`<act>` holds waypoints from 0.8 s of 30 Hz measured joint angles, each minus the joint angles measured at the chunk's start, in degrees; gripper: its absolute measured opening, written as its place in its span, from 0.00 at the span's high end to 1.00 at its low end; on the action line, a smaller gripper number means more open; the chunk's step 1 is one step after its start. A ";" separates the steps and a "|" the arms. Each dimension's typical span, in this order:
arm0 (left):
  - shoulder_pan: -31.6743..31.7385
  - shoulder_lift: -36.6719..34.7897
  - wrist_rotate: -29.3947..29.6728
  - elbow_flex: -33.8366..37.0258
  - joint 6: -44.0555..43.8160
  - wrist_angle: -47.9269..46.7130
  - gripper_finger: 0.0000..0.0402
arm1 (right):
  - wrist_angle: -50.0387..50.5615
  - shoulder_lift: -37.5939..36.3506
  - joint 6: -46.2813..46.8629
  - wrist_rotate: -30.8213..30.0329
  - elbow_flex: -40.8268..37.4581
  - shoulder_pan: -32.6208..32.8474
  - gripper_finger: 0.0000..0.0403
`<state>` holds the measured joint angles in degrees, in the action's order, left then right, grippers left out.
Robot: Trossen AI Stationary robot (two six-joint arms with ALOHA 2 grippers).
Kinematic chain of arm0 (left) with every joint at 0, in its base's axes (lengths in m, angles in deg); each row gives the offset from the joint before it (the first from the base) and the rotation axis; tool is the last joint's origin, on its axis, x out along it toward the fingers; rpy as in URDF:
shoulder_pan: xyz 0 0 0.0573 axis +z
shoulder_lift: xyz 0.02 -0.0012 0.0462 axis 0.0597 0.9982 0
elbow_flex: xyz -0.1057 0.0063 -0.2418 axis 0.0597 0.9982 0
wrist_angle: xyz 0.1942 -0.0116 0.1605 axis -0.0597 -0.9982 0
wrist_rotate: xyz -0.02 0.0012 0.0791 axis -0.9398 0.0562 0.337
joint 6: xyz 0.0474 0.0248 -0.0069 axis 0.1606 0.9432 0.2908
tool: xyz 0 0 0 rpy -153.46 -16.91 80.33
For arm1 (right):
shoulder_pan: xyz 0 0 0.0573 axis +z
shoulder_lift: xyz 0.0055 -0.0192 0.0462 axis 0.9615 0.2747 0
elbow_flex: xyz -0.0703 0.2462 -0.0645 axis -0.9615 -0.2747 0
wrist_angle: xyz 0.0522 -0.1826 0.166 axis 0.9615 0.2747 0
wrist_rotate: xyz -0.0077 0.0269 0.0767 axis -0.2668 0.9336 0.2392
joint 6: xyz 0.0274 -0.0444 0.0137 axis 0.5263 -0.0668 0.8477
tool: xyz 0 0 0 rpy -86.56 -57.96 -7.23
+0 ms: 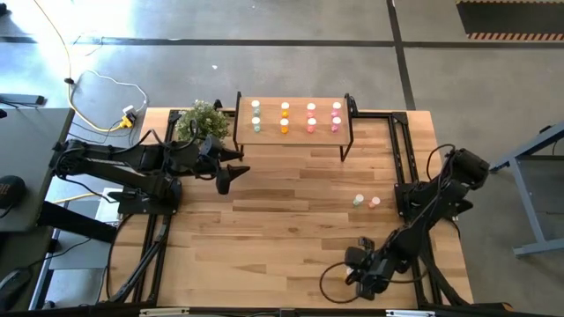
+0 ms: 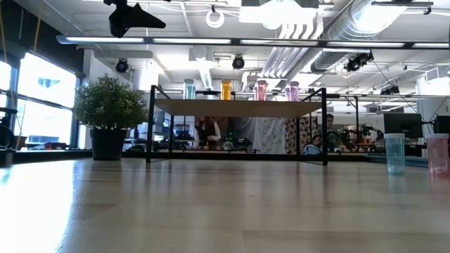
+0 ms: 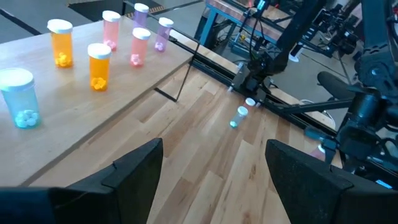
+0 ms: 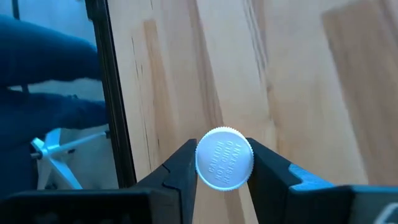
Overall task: Pick and place medicine bottles onto shelf by color
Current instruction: Put the yellow pill bottle on the shelf aligned with the other yellow pill bottles
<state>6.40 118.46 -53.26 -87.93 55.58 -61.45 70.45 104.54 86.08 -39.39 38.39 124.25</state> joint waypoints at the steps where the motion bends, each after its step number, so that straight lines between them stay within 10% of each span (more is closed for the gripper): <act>1: 0.18 0.00 -0.19 0.00 0.15 -0.02 0.31 | -0.14 -0.37 -0.46 0.04 0.00 -0.79 0.74; 24: 9.96 0.00 -6.98 0.02 11.90 -1.97 0.31 | 0.89 -5.76 -24.40 3.29 9.32 -28.74 0.74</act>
<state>16.36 118.46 -60.25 -87.91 67.48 -63.43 71.34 98.79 61.69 -36.10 47.72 95.51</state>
